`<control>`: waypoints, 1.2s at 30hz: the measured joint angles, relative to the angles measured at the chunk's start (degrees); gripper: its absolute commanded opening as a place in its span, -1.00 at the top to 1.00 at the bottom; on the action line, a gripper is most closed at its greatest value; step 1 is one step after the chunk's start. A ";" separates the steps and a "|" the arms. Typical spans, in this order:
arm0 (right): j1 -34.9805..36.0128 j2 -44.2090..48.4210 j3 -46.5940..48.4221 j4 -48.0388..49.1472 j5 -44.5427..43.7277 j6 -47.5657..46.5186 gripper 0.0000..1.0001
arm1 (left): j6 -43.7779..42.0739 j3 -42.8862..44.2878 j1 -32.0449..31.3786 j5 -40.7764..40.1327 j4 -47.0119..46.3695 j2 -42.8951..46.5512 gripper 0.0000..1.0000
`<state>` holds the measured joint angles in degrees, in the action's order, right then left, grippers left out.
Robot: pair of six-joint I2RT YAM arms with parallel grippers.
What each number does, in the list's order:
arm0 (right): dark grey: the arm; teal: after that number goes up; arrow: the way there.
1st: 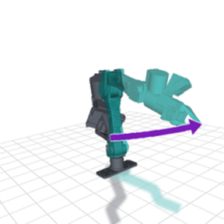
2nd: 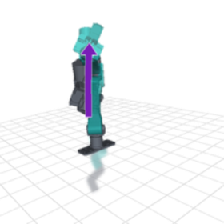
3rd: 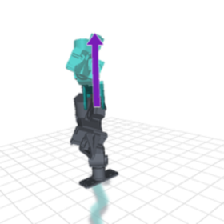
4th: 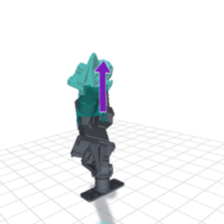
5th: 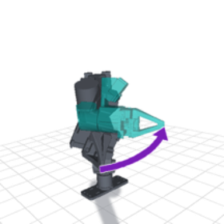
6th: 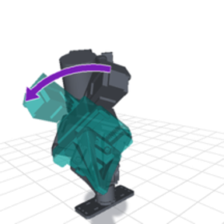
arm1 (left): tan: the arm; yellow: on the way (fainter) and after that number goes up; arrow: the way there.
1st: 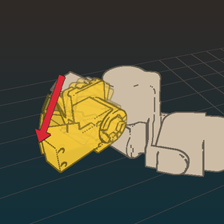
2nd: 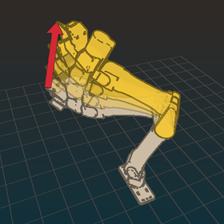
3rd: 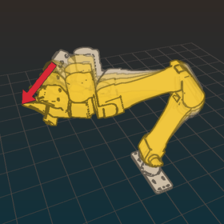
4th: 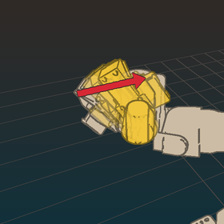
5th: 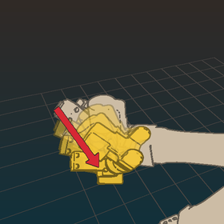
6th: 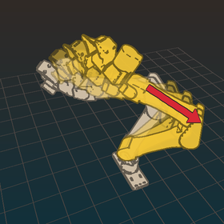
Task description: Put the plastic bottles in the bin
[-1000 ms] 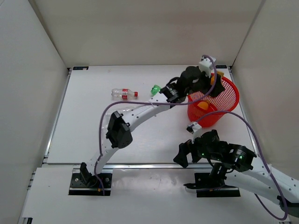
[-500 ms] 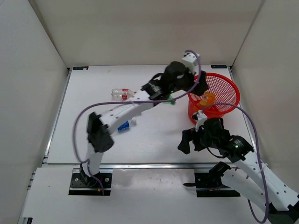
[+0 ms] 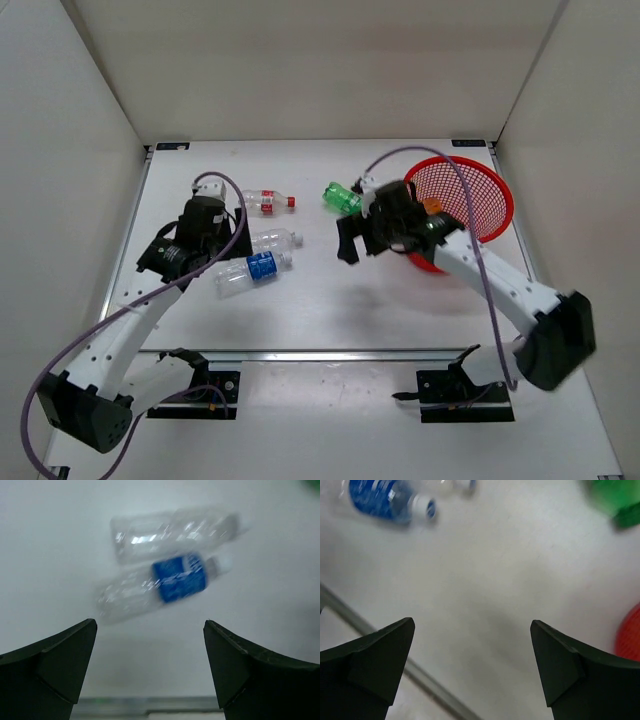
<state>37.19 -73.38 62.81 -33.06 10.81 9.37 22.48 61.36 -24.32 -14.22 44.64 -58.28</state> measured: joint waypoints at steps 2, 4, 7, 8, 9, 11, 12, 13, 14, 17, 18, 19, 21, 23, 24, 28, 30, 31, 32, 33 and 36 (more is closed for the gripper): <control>-2.58 -8.33 6.38 2.23 -0.17 -1.46 -0.98 | -0.96 -4.15 1.90 -0.31 4.70 0.09 -0.97; -4.04 -16.24 12.24 4.66 -1.33 -3.48 -0.98 | -2.16 -6.91 3.85 -0.28 8.61 1.14 -0.97; -5.07 -27.08 21.68 5.27 -4.39 -6.51 -0.98 | -3.08 -7.56 5.18 -0.15 12.26 4.61 -0.97; -5.33 -31.06 25.38 5.44 -5.35 -7.65 -0.98 | -3.19 -7.52 5.09 0.26 12.81 5.97 -0.97; -5.66 -34.95 29.31 5.29 -6.10 -8.55 -0.98 | -3.21 -7.48 4.98 0.74 13.51 7.39 -0.96; -6.56 -43.06 37.64 4.31 -7.61 -10.25 -0.98 | -3.17 -7.48 4.44 2.27 14.73 9.55 -0.97; -6.99 -46.82 41.92 3.43 -8.46 -10.95 -0.98 | -3.15 -7.50 4.07 3.08 15.34 10.34 -0.97; -7.37 -50.42 46.12 2.34 -9.35 -11.58 -0.99 | -3.13 -7.50 3.74 3.76 15.85 10.84 -0.97; -7.65 -54.16 50.51 1.31 -10.51 -12.35 -0.98 | -3.13 -7.50 3.52 4.42 16.37 11.17 -0.96; -8.31 -63.65 62.29 -3.08 -13.68 -14.05 -0.98 | -3.45 -7.50 3.63 5.38 17.57 11.04 -0.97; -8.44 -66.29 65.66 -4.68 -14.64 -14.40 -0.99 | -3.58 -7.50 3.72 5.62 17.92 10.80 -0.97; -8.48 -68.41 68.24 -6.25 -15.34 -14.75 -0.96 | -3.74 -7.50 3.89 5.70 18.21 10.56 -0.98; -8.39 -72.28 72.81 -9.66 -16.28 -15.47 -0.89 | -4.04 -7.43 3.93 5.84 18.47 10.14 -0.97; -8.11 -75.58 76.70 -13.14 -16.46 -15.58 -0.72 | -4.42 -7.28 3.96 5.97 18.53 9.70 -0.97; -8.04 -76.91 78.47 -14.62 -16.15 -15.23 -0.56 | -4.55 -7.19 3.96 6.08 18.53 9.51 -0.97; -8.02 -77.57 81.53 -18.78 -14.32 -14.73 0.06 | -5.20 -6.82 3.96 6.69 18.21 8.28 -0.97; -8.02 -77.42 82.34 -20.41 -13.03 -14.08 0.16 | -5.53 -6.58 3.96 7.19 18.01 7.61 -0.97; -8.02 -77.15 82.38 -21.11 -12.28 -13.92 0.19 | -5.64 -6.40 3.96 7.39 17.88 7.32 -0.98; -8.00 -76.63 82.38 -21.90 -11.50 -13.84 0.23 | -5.73 -6.19 3.96 7.61 17.73 7.04 -0.96; -7.91 -75.95 82.38 -22.73 -10.60 -13.79 0.22 | -5.77 -6.12 3.96 7.78 17.44 6.93 -0.97; -7.74 -71.95 82.36 -24.98 -8.17 -13.42 0.20 | -5.95 -6.12 3.96 9.31 16.46 7.08 -0.97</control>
<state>29.45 -145.34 145.16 -58.04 2.63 -4.05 16.53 55.24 -20.36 -4.91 61.10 -51.20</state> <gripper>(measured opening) 0.611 0.985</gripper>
